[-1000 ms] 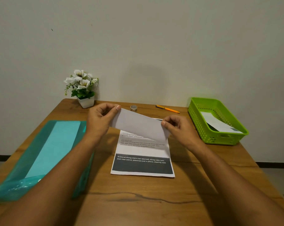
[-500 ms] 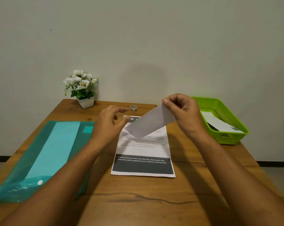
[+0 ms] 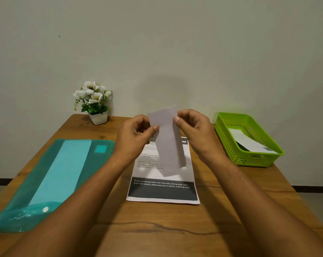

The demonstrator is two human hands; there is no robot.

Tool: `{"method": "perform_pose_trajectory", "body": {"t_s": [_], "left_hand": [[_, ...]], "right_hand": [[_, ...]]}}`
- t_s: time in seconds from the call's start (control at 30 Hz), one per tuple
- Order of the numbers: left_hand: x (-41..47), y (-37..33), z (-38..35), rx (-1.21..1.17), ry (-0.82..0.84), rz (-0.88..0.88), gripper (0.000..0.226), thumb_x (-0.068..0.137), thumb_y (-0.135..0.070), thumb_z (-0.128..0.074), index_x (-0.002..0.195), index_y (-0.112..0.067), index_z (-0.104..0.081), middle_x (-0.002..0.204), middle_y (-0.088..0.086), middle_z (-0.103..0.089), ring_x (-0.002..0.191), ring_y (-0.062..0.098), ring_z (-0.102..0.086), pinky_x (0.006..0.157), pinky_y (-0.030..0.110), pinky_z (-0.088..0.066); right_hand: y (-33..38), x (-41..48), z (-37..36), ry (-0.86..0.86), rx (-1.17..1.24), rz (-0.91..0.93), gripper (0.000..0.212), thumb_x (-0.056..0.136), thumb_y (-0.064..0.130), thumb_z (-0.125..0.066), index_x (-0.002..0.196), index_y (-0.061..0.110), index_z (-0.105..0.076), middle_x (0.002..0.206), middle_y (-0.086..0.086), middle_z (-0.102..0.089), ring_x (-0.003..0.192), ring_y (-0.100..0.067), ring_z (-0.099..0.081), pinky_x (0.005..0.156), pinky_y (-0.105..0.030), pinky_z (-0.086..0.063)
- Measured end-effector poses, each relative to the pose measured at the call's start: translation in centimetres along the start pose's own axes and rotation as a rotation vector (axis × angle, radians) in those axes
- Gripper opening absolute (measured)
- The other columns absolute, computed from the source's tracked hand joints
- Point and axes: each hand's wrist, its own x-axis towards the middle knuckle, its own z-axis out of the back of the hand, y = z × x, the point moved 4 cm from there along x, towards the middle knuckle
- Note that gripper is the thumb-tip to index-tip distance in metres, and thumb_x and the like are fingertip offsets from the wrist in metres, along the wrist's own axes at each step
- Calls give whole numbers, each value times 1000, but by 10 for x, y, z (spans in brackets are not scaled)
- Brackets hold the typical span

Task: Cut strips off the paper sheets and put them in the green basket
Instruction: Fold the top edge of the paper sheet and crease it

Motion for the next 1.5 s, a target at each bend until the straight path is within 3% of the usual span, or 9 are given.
{"method": "perform_pose_trajectory", "body": {"t_s": [0.1, 0.2, 0.33, 0.63, 0.8, 1.1, 1.23, 1.4, 1.5], "left_hand": [[-5, 0, -3, -32, 29, 42, 13, 92, -15, -76, 103, -19, -71, 91, 0, -74, 87, 28, -70, 74, 56, -60], [-5, -5, -3, -65, 24, 44, 23, 89, -17, -79, 110, -20, -68, 98, -8, -74, 91, 10, -70, 77, 33, -61], [3, -18, 1, -11, 22, -13, 25, 91, -27, -77, 115, -19, -73, 104, -6, -74, 98, 9, -69, 73, 21, -56], [0, -14, -1, 5, 44, -51, 15, 98, -26, -70, 100, -15, -80, 93, -2, -78, 88, 15, -72, 75, 35, -57], [-1, -5, 4, -159, -77, 55, 11, 97, -22, -70, 92, -18, -79, 88, -1, -77, 80, 3, -66, 70, 19, -51], [-4, 17, 15, -180, -201, 174, 11, 97, -33, -67, 94, -26, -76, 83, -18, -73, 76, -7, -61, 62, 9, -45], [-8, 32, 18, -191, -257, 243, 15, 97, -32, -68, 98, -20, -76, 85, -14, -72, 75, -7, -64, 59, 9, -46], [-20, 54, 14, -193, -248, 336, 15, 97, -27, -69, 98, -14, -77, 84, -7, -76, 74, -2, -67, 59, 13, -50], [-29, 74, 8, -175, -205, 427, 10, 97, -24, -70, 103, -20, -77, 88, 5, -76, 76, 11, -70, 67, 29, -59]], "right_hand": [[-6, -3, -2, 17, -12, -1, 12, 101, 13, -66, 98, 4, -75, 96, -8, -77, 84, -9, -68, 77, -29, -55], [-4, -3, -5, 58, -66, 28, 13, 101, 15, -66, 95, 9, -75, 92, -3, -76, 81, -8, -67, 74, -27, -53], [-2, -7, -13, 128, -189, 97, 13, 101, 17, -66, 95, 12, -76, 89, -1, -75, 83, -19, -69, 74, -37, -55], [-4, -14, -24, 183, -223, 156, 14, 101, 22, -66, 93, 16, -76, 84, 7, -74, 77, -6, -65, 67, -30, -50], [-22, -13, -16, 195, -275, 92, 12, 98, 21, -68, 89, 21, -75, 86, 9, -74, 77, -2, -63, 67, -30, -49], [-63, -19, 11, 199, -302, -64, 14, 100, 23, -68, 89, 20, -76, 89, 7, -76, 87, -19, -68, 70, -36, -49], [-79, -23, 26, 197, -292, -123, 15, 100, 20, -67, 88, 19, -75, 89, 3, -78, 83, -14, -70, 73, -38, -54], [-86, -29, 39, 126, -245, -197, 18, 98, 14, -70, 81, 14, -73, 78, -3, -74, 69, -6, -62, 63, -28, -49], [-94, -35, 49, 42, -217, -289, 14, 99, 14, -70, 86, 11, -74, 80, -11, -74, 68, -10, -63, 58, -25, -50]]}}
